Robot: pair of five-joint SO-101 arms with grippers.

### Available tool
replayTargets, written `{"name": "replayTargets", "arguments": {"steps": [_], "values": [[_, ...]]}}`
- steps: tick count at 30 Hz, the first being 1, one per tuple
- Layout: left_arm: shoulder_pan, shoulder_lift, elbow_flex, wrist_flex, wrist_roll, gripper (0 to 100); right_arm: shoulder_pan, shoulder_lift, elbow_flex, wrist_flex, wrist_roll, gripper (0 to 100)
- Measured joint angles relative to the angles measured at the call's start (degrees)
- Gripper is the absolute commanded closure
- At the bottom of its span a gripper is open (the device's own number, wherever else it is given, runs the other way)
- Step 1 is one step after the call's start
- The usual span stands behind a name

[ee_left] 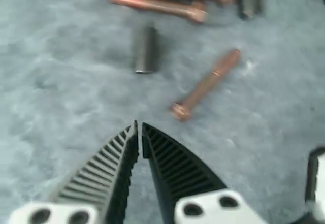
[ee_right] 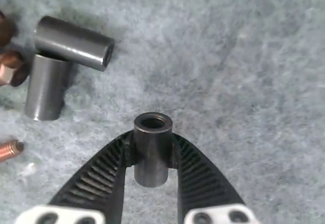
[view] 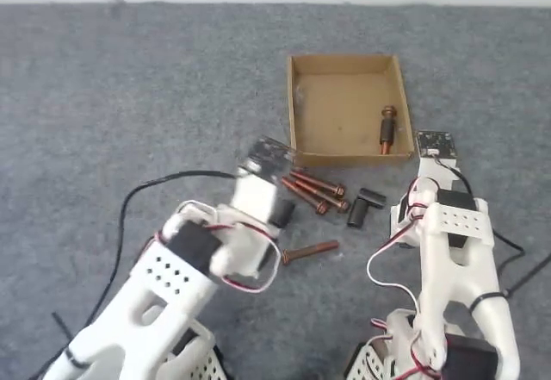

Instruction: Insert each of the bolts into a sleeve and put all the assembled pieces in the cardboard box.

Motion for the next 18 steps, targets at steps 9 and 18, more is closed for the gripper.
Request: {"name": "replayTargets", "arguments": {"steps": [9, 18], "values": [[9.41, 5.19, -0.09, 0.0, -10.81, 98, -0.09, 0.0, 0.0, 0.0, 0.0, 98.7], [10.37, 9.85, 5.71, -13.71, -31.65, 98, -0.09, 0.0, 0.0, 0.0, 0.0, 98.7]]}}
